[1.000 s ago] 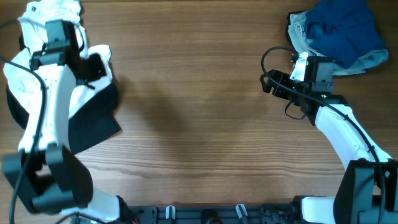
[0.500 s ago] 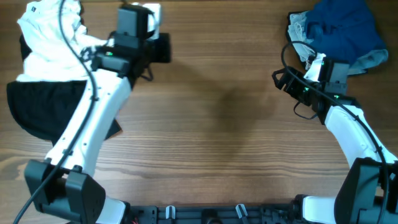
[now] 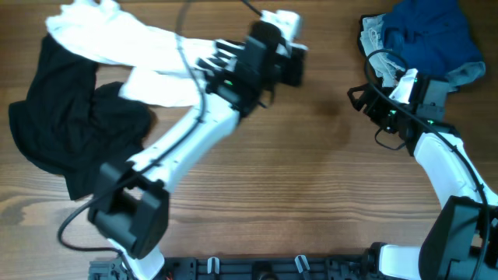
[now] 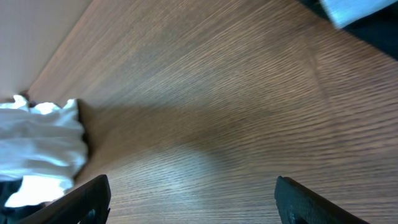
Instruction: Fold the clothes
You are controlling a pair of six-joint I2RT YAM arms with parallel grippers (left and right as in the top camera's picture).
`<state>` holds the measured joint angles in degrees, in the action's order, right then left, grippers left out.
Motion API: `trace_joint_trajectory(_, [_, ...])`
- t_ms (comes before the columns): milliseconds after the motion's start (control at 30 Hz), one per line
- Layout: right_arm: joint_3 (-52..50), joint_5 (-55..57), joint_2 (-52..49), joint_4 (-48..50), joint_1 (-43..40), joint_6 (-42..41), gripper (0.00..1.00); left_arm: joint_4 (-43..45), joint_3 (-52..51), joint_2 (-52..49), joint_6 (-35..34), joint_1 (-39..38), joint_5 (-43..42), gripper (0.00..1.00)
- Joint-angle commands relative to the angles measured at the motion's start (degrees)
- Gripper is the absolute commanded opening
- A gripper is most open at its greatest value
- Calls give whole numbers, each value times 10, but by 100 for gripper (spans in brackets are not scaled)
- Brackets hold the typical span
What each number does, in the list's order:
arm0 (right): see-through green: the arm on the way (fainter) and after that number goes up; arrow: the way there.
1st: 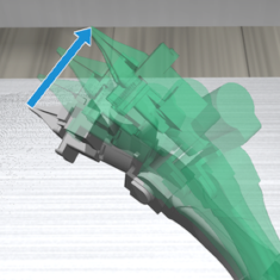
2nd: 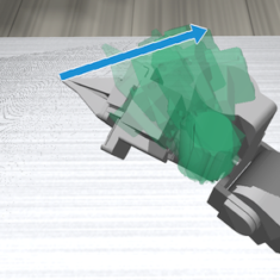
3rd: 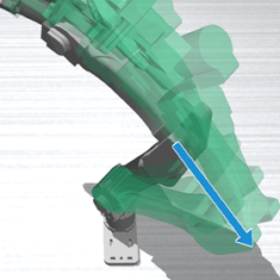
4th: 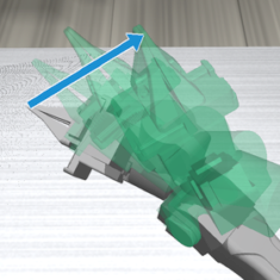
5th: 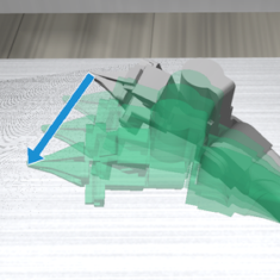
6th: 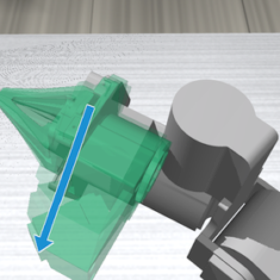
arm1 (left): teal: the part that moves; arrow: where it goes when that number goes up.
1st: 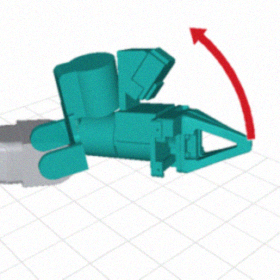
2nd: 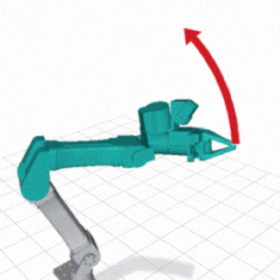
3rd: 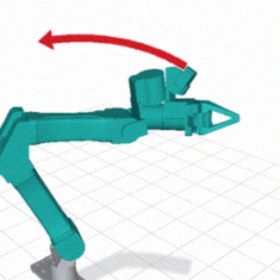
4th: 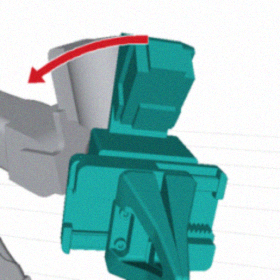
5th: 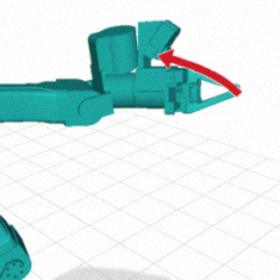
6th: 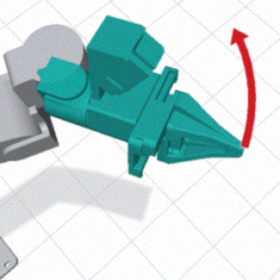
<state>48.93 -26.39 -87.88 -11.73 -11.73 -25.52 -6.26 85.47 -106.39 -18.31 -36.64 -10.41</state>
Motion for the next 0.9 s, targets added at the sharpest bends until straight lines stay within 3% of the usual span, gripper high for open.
trace_joint_trajectory(0, [12,-27,-7,1,-22,-4,85,40,7,-20,-19,-52,-22,4])
trace_joint_trajectory(233, [12,-54,-7,1,-59,-5,85,87,13,-21,-17,-83,-22,6])
trace_joint_trajectory(267, [12,-56,-7,1,-63,-5,85,87,15,-21,-17,-83,-22,19])
trace_joint_trajectory(300, [12,-59,-7,1,-66,-3,85,87,16,-20,-17,-83,-22,41])
trace_joint_trajectory(367, [12,-64,-7,1,-71,0,85,84,17,-16,-17,-78,-22,96])
trace_joint_trajectory(500, [12,-67,-7,1,-79,1,86,53,17,9,-16,-47,-22,100])
trace_joint_trajectory(633, [12,-105,-2,2,-82,7,85,-41,17,50,-16,12,-19,100])
trace_joint_trajectory(867, [12,-167,24,-12,-65,77,80,-345,15,80,-20,169,107,100])
